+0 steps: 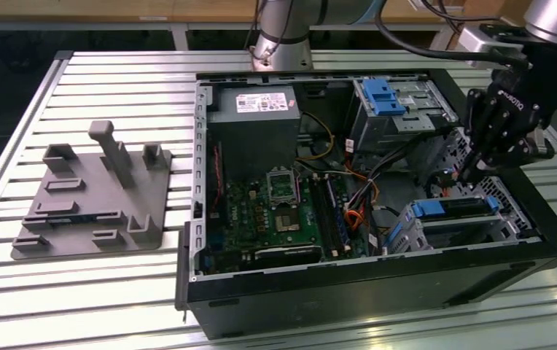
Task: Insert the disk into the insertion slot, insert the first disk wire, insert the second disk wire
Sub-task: 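Insert the first disk wire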
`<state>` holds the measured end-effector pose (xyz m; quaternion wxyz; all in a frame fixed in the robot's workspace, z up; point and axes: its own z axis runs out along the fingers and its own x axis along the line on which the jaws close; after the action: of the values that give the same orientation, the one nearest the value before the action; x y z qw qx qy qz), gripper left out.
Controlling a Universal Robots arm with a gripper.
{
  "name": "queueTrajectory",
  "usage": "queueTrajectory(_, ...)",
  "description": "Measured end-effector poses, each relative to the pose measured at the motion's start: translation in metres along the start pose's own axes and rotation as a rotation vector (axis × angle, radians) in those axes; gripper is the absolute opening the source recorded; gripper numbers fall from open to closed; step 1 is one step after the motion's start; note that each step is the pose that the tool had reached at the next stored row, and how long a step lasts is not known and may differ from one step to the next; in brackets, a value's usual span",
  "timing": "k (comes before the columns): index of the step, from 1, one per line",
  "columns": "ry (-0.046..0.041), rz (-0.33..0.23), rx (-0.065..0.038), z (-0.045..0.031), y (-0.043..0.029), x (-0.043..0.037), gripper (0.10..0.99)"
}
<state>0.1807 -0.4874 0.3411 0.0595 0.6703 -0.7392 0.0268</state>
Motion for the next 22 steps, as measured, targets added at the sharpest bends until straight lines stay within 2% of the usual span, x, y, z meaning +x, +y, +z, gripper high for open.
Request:
queueTrajectory(1,-0.0128,-0.001,-0.001,0.0001,-0.0002,0.0012,0.165)
queueTrajectory(2,-0.0196,-0.001,-0.002,0.0002,-0.0003,0.0025,0.165)
queueTrajectory(3,-0.0245,-0.001,-0.002,0.0003,-0.0004,0.0038,0.165)
queueTrajectory(6,-0.0316,-0.002,-0.003,-0.0004,-0.0007,0.0081,0.165)
queueTrajectory(10,-0.0318,-0.009,-0.002,-0.0025,-0.0008,0.0109,0.165)
queueTrajectory(15,-0.0306,-0.045,0.002,-0.0024,-0.0008,0.0117,0.165)
queueTrajectory(22,-0.0301,-0.055,0.003,-0.0015,-0.0012,0.0195,0.165)
